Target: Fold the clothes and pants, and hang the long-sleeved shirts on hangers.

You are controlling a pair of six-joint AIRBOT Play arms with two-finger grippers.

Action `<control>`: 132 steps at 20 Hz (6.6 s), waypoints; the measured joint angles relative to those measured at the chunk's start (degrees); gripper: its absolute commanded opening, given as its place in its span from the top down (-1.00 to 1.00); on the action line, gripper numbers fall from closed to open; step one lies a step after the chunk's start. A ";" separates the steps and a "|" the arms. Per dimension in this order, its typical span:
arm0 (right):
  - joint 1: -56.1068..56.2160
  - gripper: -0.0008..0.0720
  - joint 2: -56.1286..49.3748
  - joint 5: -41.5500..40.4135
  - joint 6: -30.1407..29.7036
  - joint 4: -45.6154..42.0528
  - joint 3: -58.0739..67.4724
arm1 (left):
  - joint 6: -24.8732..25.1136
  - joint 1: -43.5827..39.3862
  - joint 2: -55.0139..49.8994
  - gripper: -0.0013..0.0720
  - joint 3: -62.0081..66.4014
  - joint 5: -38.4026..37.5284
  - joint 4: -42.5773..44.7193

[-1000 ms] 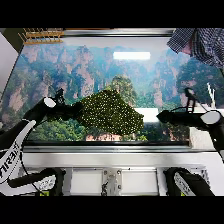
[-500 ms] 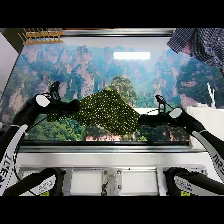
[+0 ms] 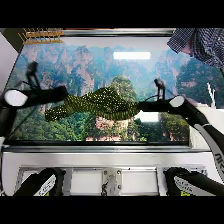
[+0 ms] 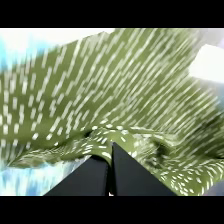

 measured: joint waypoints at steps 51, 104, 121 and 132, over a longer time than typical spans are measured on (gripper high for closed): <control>1.29 0.96 -2.36 19.15 23.82 -29.64 9.88 | -2.82 -2.89 -7.63 0.96 -9.79 -1.27 4.87; -18.47 0.96 -20.98 20.61 -10.82 11.06 6.05 | -6.60 -18.93 -3.91 0.96 -11.56 0.26 4.48; -13.03 0.96 -1.40 43.19 11.39 -23.56 24.85 | -6.36 -39.10 -45.99 0.96 23.87 7.74 -2.73; -3.39 0.96 -1.05 46.21 13.68 -25.18 32.61 | -6.54 -42.75 -60.46 0.96 43.60 1.88 -4.39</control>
